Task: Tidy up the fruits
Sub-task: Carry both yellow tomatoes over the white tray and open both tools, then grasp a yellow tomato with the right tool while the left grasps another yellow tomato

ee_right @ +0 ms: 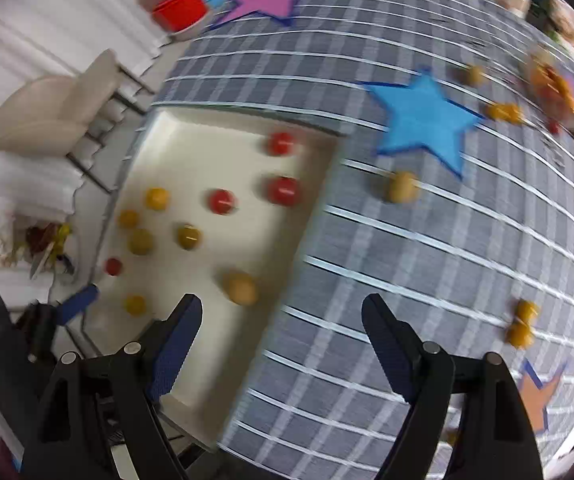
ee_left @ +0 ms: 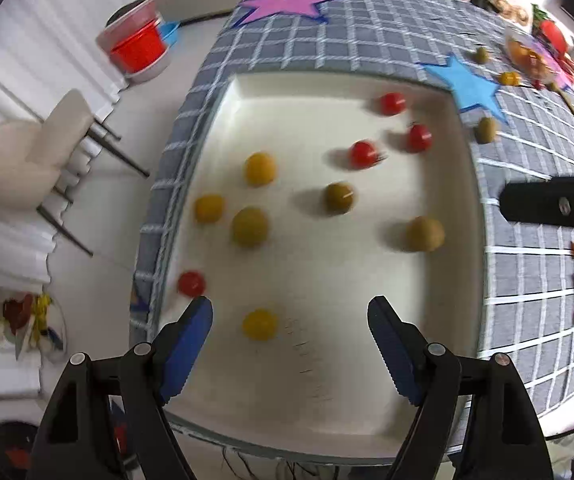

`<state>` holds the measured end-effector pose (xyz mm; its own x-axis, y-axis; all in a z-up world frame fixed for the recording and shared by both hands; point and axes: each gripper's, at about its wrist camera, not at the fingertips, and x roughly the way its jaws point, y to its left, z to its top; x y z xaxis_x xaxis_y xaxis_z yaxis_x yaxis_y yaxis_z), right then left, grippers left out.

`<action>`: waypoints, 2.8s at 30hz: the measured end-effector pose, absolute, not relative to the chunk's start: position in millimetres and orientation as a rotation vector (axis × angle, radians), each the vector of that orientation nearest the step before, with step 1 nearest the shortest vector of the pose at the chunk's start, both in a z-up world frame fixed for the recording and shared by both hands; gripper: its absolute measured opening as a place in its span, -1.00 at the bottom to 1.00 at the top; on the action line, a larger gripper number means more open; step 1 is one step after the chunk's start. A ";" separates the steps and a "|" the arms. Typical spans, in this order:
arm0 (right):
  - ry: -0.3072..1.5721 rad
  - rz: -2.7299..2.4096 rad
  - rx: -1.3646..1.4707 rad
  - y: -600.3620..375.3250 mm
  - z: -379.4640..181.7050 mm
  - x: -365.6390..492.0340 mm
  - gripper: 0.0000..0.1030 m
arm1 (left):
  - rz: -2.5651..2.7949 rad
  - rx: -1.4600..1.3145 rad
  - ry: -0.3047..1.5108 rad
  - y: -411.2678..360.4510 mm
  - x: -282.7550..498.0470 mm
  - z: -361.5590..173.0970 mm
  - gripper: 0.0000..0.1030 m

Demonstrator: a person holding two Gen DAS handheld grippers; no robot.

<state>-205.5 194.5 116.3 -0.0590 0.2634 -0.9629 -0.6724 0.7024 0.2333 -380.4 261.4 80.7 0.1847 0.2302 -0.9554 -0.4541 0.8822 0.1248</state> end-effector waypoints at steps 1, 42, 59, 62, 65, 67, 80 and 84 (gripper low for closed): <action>1.439 0.762 -0.353 180.1 117.7 -201.4 0.64 | 0.467 -0.191 1.294 255.4 -374.6 83.9 0.57; 1.407 0.401 -0.071 -36.6 67.7 -218.2 0.05 | -0.129 0.016 1.367 37.5 -206.7 42.0 0.21; 1.453 0.410 0.060 -55.8 69.9 -196.1 -0.56 | -0.106 -0.041 1.355 50.2 -222.2 47.2 -0.55; 1.456 0.404 0.073 -60.8 73.0 -191.4 -0.56 | -0.086 -0.064 1.353 57.2 -228.1 51.1 -0.55; 1.456 0.406 0.073 -61.8 77.4 -188.5 -0.56 | -0.070 -0.082 1.345 70.5 -235.6 56.2 -0.55; 1.453 0.413 0.064 -61.4 81.3 -188.4 -0.56 | -0.059 -0.089 1.338 80.6 -240.6 61.6 -0.55; 1.455 0.442 -0.005 -50.6 93.6 -190.8 -0.56 | 0.010 -0.125 1.309 106.4 -269.2 72.6 -0.53; 1.464 0.430 -0.009 -55.8 93.7 -192.3 -0.56 | 0.037 -0.142 1.272 100.5 -258.6 68.8 0.39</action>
